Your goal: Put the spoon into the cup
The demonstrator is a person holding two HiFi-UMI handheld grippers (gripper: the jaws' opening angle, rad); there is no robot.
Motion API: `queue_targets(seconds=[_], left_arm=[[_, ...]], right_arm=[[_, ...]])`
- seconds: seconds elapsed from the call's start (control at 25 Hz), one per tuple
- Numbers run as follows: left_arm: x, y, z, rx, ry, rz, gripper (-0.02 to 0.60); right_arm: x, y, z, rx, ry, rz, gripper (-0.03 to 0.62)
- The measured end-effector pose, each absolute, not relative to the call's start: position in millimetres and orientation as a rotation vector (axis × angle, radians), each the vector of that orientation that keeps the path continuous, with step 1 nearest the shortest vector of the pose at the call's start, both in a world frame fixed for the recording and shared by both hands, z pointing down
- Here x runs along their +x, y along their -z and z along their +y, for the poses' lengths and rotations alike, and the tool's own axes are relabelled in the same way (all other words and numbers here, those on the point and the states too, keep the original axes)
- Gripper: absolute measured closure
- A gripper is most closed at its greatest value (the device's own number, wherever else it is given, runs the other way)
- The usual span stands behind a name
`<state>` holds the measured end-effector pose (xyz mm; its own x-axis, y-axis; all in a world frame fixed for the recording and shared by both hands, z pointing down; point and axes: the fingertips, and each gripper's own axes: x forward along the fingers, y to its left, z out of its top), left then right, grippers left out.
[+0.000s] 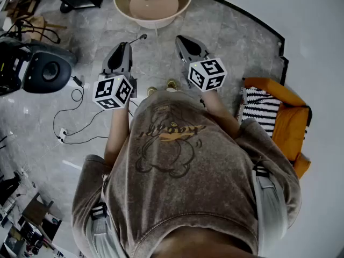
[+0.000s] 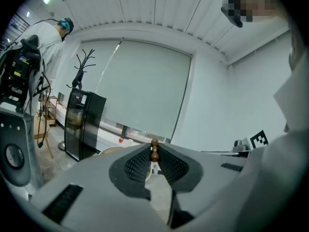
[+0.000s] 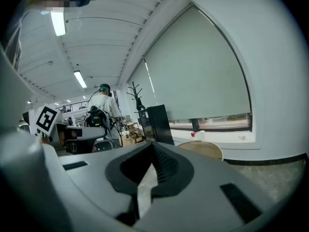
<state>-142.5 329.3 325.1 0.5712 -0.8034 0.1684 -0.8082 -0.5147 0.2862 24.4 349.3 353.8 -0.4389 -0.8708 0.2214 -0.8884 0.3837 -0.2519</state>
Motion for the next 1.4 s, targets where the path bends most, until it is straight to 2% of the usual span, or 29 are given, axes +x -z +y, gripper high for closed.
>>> queue_targets(seconds=[1.4], left_arm=[[-105.2,-332.0,302.2,2.469,0.02,-1.359,0.526]], right_arm=[[53.2,-367.9,332.3,1.521,-0.516,-2.598,0.577]])
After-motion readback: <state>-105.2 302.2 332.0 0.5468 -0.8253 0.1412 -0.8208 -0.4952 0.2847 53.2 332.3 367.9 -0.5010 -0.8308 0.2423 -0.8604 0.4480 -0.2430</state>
